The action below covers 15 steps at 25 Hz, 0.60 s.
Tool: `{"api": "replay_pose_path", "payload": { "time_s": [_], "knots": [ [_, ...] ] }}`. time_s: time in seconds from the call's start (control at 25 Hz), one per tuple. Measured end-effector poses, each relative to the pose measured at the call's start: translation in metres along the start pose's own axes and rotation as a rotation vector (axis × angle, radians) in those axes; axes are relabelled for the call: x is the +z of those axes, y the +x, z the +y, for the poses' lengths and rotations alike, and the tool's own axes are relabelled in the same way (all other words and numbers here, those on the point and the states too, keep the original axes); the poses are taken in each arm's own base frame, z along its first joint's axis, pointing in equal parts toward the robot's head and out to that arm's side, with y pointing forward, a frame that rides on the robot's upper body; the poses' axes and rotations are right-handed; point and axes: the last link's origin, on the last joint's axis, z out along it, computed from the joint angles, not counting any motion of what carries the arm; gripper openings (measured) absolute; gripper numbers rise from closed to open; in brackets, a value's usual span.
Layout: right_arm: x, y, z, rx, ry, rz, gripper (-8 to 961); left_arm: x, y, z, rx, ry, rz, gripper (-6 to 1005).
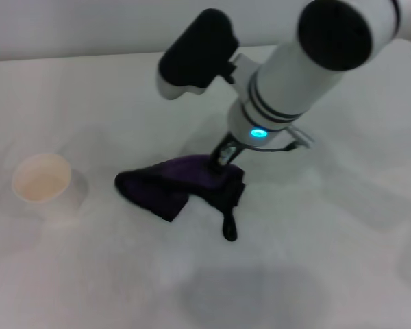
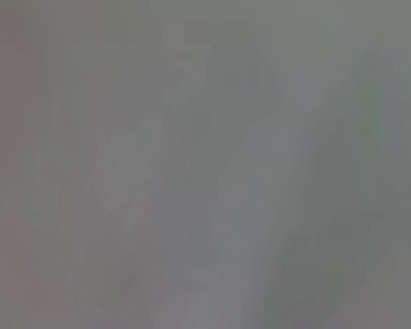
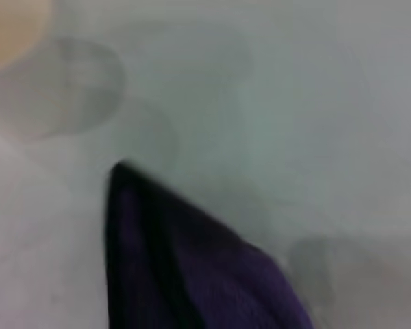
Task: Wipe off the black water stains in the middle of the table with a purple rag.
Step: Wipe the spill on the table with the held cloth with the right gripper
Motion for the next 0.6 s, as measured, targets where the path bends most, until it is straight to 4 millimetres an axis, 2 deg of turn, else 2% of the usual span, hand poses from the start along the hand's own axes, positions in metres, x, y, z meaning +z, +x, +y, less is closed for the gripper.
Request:
{"api": "replay_pose_path", "payload": {
  "time_s": [0.32, 0.6],
  "knots": [
    [-0.006, 0.035, -0.023, 0.09, -0.009, 0.074, 37, 0.002, 0.001, -0.001, 0.02, 0.003, -0.001, 892],
    [-0.014, 0.067, -0.054, 0.197, 0.046, 0.101, 38, 0.001, 0.001, -0.003, 0.021, 0.012, -0.004, 891]
  ]
}}
